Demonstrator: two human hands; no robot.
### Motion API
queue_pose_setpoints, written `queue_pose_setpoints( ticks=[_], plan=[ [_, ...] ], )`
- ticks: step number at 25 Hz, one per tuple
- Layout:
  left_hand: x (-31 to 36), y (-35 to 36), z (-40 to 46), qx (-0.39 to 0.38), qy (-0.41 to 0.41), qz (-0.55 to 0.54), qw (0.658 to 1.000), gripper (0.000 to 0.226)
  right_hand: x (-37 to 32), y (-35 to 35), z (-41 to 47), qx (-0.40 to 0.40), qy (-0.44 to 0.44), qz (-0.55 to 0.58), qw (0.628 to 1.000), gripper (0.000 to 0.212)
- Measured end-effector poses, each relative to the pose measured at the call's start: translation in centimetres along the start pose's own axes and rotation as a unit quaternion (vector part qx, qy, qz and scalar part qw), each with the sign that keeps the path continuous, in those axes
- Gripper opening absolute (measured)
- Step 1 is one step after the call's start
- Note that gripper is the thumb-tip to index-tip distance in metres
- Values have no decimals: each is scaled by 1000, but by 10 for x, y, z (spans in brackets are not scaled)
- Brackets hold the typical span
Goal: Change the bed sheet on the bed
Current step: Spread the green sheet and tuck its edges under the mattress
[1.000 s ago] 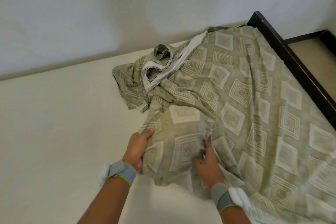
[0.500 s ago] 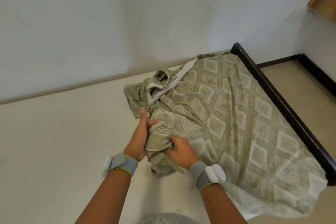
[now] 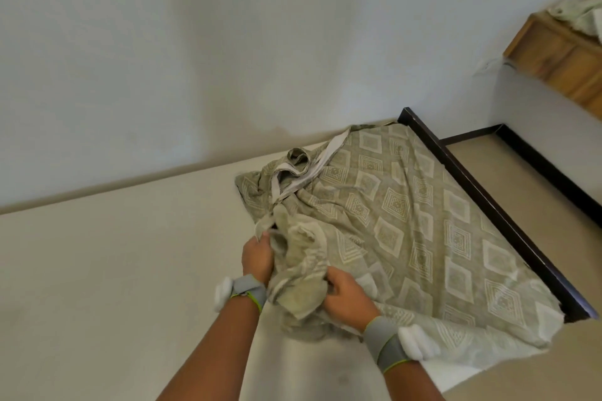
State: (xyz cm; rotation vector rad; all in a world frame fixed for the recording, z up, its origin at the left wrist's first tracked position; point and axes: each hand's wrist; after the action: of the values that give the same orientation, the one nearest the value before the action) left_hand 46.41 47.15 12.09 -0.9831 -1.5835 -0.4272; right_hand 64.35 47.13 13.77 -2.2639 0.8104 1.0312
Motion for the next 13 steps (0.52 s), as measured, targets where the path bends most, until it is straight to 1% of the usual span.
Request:
queue_pose_setpoints(
  ticks=[1,2,3,4,5,6,7,8,9,11,12,13],
  plan=[
    [14,-19,-4,18,15,-44,999,39,-5,7,-9,7,12,-36,999,36],
    [18,-36,-4,43,22,-105,993,36,-11,15,-17,32,20,-68,997,37],
    [25,-55,-10,56,22,-157,986,34,-17,24,-23,75,22,-69,995,37],
    [29,-70,-16,53,30,-203,977,34,-28,33,-28,127,18,-30,991,34],
    [36,-86,-27,29,45,-227,973,33,-45,46,-30,177,11,29,984,27],
    [41,-98,-39,-6,68,-243,968,31,-63,59,-28,209,6,79,975,21],
    [47,-108,-51,-39,84,-248,964,29,-78,67,-19,218,11,106,970,21],
    [48,-117,-59,-66,97,-263,958,27,-91,76,-7,221,31,88,971,37],
    [49,-129,-65,-75,101,-277,953,27,-101,85,5,220,65,36,973,58],
    [50,-162,-65,-65,94,-317,941,29,-108,109,25,239,156,-101,953,91],
    [51,-177,-63,-53,89,-333,937,30,-105,121,31,220,204,-124,946,103],
    [53,-192,-59,-46,83,-339,936,30,-98,134,38,181,239,-103,948,112]
  ],
)
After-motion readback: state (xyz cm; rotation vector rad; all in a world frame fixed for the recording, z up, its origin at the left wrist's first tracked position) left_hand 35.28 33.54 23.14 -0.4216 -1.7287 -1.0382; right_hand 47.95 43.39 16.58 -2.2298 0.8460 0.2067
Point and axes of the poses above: each hand's wrist, its own z-axis towards the middle knuckle, its own y-axis out of the palm, x = y × z, and after that the axes turned 14 degrees about y, right-handed
